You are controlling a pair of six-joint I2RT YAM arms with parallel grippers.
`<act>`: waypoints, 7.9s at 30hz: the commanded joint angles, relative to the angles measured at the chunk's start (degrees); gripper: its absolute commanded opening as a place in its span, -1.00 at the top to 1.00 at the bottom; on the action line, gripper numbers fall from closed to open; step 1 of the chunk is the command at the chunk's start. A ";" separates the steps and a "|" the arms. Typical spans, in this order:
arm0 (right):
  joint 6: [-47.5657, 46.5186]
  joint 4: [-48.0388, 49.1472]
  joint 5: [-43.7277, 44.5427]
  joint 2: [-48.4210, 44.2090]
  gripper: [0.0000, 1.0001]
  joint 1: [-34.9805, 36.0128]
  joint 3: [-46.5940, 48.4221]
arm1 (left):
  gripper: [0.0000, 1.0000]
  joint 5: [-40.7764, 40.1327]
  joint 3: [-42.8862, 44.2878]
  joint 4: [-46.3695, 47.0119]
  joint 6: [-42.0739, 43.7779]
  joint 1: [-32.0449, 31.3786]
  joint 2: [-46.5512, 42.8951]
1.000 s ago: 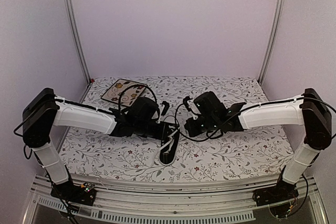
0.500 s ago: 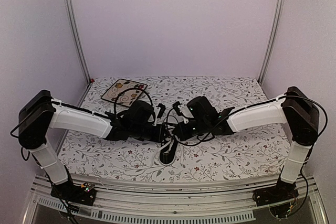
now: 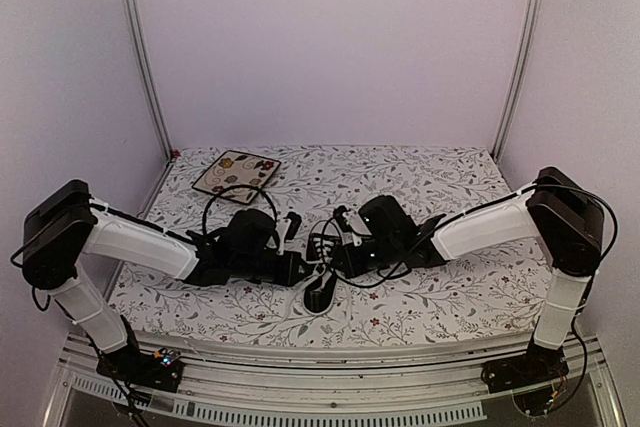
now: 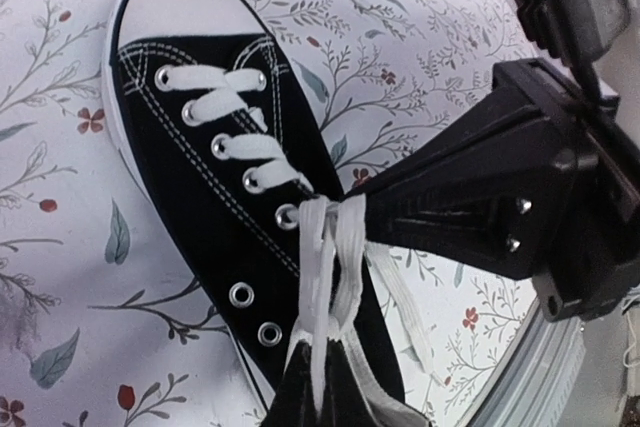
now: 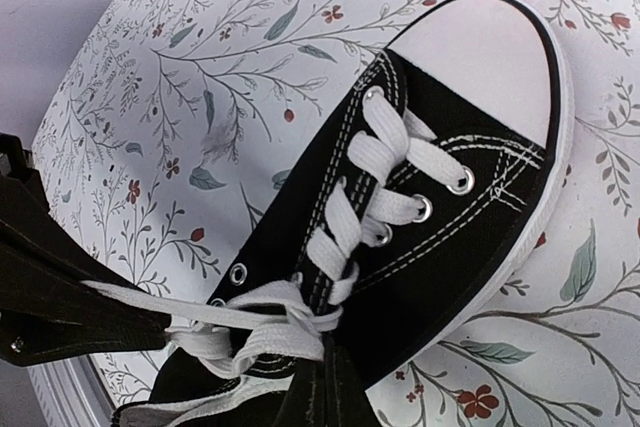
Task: Tie the shoes
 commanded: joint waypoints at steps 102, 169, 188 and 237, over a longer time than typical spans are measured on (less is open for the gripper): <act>-2.76 -0.40 -5.59 -3.27 0.96 -3.26 -1.85 | 1.00 11.54 14.41 -9.71 0.09 6.67 11.20; 1.81 -3.62 -4.16 6.17 0.96 -0.04 7.00 | 0.57 9.49 12.14 -7.74 0.43 7.65 6.50; 1.72 -1.99 -5.25 5.46 0.96 0.04 5.36 | 0.10 5.41 9.06 -6.02 -0.91 7.99 4.87; 2.60 -1.27 -4.55 4.05 0.96 0.00 3.98 | 0.68 9.88 13.57 -9.36 0.73 7.10 11.14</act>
